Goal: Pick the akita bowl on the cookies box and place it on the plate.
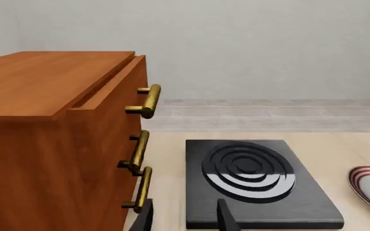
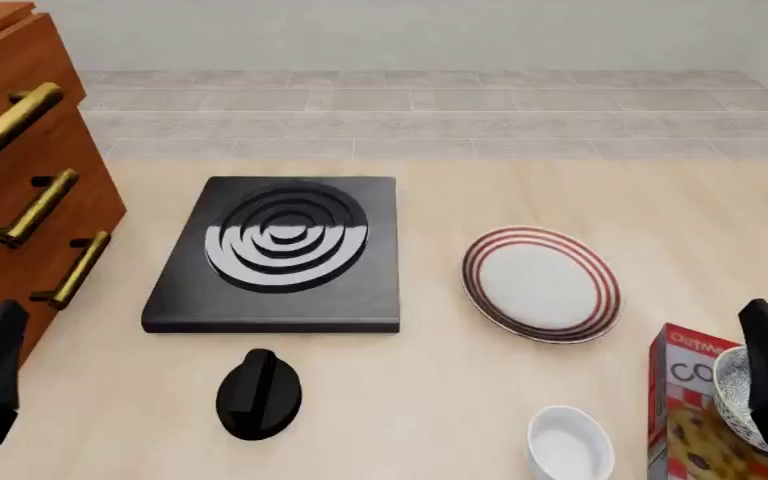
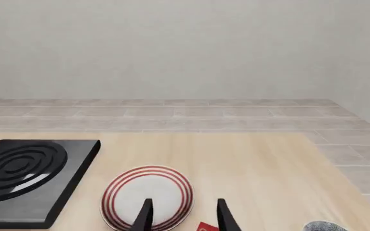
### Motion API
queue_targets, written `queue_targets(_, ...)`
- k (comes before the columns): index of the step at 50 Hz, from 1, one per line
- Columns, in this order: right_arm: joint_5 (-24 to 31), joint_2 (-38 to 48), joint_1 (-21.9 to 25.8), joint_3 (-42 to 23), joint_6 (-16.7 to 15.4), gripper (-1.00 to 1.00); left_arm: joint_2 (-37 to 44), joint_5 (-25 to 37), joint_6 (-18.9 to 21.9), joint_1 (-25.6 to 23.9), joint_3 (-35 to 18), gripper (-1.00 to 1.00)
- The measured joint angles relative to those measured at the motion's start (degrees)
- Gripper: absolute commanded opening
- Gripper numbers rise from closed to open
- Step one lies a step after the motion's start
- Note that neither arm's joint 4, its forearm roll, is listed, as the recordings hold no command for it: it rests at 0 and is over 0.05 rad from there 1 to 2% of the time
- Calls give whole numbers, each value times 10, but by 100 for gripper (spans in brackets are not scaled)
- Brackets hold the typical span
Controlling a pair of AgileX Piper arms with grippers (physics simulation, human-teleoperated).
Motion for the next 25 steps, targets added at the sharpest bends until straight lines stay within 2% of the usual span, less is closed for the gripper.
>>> queue_targets(25, 0, 2, 5, -3, -1, 100, 0, 0, 0, 0, 0, 100)
